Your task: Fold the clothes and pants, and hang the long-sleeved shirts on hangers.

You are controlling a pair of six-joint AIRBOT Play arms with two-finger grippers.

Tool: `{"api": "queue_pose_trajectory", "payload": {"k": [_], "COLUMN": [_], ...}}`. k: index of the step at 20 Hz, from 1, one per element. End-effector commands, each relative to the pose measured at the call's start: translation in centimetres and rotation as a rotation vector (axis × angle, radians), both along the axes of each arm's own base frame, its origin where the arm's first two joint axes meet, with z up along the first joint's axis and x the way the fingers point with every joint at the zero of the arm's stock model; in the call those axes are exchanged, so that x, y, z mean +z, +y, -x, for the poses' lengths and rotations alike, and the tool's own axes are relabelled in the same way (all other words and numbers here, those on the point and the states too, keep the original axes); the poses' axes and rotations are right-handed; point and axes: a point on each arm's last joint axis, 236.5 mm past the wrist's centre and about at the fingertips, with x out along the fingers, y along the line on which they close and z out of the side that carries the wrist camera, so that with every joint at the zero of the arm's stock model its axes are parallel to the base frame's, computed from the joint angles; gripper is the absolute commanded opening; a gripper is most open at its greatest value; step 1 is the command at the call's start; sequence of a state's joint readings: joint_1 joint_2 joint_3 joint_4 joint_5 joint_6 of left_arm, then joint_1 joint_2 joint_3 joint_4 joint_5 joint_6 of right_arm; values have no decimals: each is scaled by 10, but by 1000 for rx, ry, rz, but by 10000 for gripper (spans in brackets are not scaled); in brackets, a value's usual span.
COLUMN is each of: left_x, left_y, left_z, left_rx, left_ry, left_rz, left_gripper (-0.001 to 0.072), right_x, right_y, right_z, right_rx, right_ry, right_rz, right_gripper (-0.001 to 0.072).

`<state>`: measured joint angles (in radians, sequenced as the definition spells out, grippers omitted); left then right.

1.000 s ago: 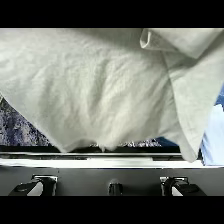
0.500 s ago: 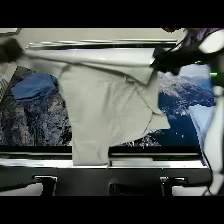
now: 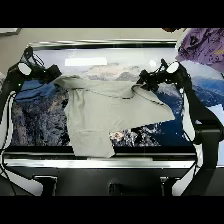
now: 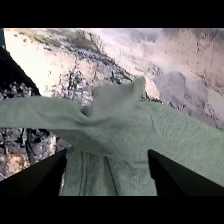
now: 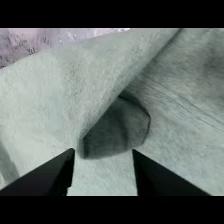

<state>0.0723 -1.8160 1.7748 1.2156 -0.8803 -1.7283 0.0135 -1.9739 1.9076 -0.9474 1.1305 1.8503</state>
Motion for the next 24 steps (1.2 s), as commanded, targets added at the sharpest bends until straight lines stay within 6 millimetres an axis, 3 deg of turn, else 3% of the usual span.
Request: {"api": "queue_pose_trajectory", "payload": {"k": [1,3,5,7,9,12,14,18,24], "left_x": [3,29,52,53,40,12,-2,-16,-18], "left_y": [12,43,72,101,116,118,111,103,97], "left_z": [24,46,74,112,149,199,217,225,225], "left_rx": [-8,16,26,68,122,168,169,157,144], "left_ry": [106,120,138,204,259,349,391,430,436], "left_rz": [60,52,26,-8,16,54,69,82,80], "left_gripper": [623,623,623,623,622,615,608,608,608], "right_x": [19,41,49,53,35,-1,-18,-47,-85], "right_y": [-33,-90,-153,-192,-217,-228,-229,-233,-203], "right_z": [23,45,81,102,127,153,161,173,177], "right_rx": [109,155,223,150,97,72,81,84,133], "right_ry": [0,-11,26,45,105,182,198,243,311], "right_rz": [15,86,193,121,70,16,22,52,-18], "right_gripper": [503,503,502,502,503,503,503,503,503]}}
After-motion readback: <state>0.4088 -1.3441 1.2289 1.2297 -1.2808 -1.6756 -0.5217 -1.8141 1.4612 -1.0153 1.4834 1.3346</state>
